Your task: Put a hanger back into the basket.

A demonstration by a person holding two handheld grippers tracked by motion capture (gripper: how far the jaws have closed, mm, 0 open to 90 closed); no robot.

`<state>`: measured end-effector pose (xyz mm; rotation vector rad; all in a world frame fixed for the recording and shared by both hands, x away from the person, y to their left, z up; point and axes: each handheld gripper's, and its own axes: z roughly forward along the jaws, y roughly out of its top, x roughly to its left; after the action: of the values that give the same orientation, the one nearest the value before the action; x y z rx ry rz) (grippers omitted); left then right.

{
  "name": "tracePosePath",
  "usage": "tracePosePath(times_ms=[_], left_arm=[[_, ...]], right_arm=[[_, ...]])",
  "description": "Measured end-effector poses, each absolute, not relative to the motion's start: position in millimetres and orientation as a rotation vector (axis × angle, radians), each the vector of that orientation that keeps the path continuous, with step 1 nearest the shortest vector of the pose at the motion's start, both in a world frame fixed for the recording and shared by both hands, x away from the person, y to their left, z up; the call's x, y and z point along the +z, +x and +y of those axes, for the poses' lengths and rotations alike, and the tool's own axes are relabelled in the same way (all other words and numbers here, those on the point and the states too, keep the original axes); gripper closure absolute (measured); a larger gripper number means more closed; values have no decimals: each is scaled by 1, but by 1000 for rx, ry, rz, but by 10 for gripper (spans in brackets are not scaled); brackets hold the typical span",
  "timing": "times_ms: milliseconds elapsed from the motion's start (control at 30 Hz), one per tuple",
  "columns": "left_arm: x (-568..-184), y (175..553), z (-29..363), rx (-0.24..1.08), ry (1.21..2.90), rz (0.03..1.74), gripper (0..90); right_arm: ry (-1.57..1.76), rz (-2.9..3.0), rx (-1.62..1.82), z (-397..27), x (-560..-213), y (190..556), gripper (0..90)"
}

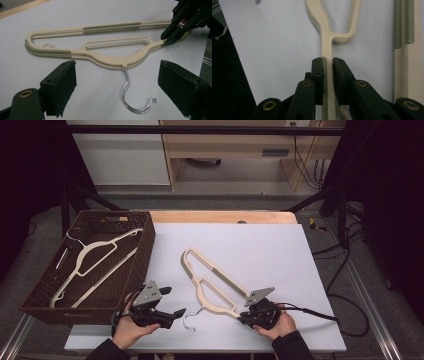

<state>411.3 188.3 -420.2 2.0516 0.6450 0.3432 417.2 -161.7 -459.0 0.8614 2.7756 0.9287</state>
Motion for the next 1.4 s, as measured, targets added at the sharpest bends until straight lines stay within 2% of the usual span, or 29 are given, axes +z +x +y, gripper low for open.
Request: tracePosePath(times_ms=[400,667,1000,1233,1333,1400], left_arm=[[-421,412,180,306,2055,648,162],[-425,420,162,267,2089,648,239],[-441,435,138,179,2176,660,445],[-451,438,128,188,2263,654,607],[-454,438,126,183,2274,659,646],[-455,438,124,193,2292,657,722]], right_arm=[[878,2724,1017,-164,-444,415,799],[882,2709,1044,-165,-436,414,799],[863,2696,1074,-168,-433,414,800],[877,2694,1067,-167,-434,414,799],[878,2693,1067,-167,-434,413,799],[875,2693,1065,-167,-434,413,799]])
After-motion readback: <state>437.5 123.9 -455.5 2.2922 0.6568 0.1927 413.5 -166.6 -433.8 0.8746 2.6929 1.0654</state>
